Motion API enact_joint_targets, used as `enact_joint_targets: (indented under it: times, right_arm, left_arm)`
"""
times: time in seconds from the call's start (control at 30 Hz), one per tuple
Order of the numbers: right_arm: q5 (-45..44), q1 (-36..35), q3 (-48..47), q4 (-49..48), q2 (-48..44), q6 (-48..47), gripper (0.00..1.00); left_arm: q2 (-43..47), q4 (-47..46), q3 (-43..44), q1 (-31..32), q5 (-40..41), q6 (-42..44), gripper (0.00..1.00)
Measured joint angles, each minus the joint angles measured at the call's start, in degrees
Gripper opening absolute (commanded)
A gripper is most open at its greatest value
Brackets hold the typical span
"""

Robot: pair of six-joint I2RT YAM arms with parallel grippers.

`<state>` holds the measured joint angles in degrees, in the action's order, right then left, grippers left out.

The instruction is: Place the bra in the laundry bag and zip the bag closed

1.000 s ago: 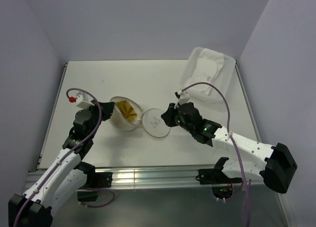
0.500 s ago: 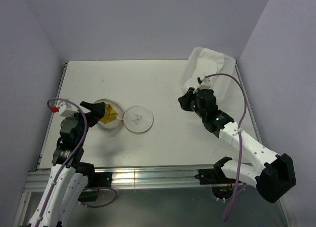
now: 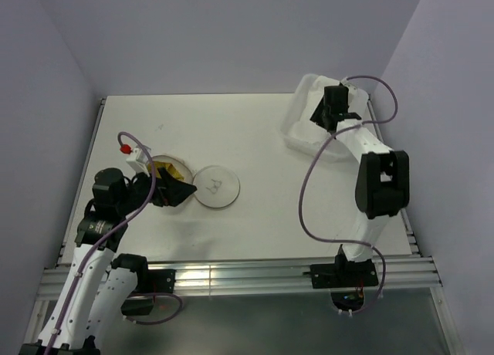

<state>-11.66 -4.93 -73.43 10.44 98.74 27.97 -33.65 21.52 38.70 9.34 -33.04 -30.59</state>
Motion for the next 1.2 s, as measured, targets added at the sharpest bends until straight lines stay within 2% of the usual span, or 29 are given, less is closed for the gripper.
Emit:
enact_joint_targets:
  times: [0.07,0.1,0.37,0.67,0.7,0.73,0.77,0.8,0.9,1.07,1.2]
  right_arm:
    - [-0.8,1.5,-7.4,2.0,7.8,-0.6,0.67]
    - [-0.9,2.0,-9.8,3.2,10.5,-0.7,0.68]
    - [-0.4,4.0,-28.6,16.3,28.7,0.7,0.68]
    - [2.4,5.7,-34.6,23.1,32.5,3.5,0.67]
    - [3.0,6.1,-34.7,23.3,32.7,3.5,0.64]
    - [3.5,6.5,-34.7,23.7,32.9,3.5,0.51]
    - [4.0,6.9,-34.7,24.1,33.0,3.2,0.43]
    - [4.4,7.2,-34.5,24.3,33.0,3.2,0.2]
    - [5.4,7.9,-32.0,22.0,32.1,3.3,0.0]
    - [7.3,8.1,-23.8,15.3,26.6,3.0,0.0]
    - [9.3,8.1,-17.5,9.9,18.4,2.8,0.0]
  left_arm:
    - [0.1,0.6,-2.7,0.0,-2.5,0.1,0.99]
    - [0.3,0.8,-3.7,0.0,-3.5,0.2,0.99]
    - [3.1,-2.1,-4.3,0.3,-6.9,0.2,0.99]
    - [3.8,-2.2,-4.3,1.2,-7.2,0.2,0.99]
    - [4.0,-2.2,-4.3,1.2,-7.2,0.2,0.99]
    - [4.2,-2.2,-4.3,1.2,-7.2,0.2,0.99]
    - [4.3,-2.2,-4.3,1.2,-7.2,0.2,0.99]
    - [4.3,-2.2,-4.3,1.2,-7.2,0.2,0.99]
    - [4.3,-2.2,-4.3,1.2,-7.2,0.2,0.99]
    - [4.5,-2.2,-4.3,1.2,-7.2,0.2,0.99]
    - [4.7,-2.2,-4.3,1.1,-7.2,0.2,0.99]
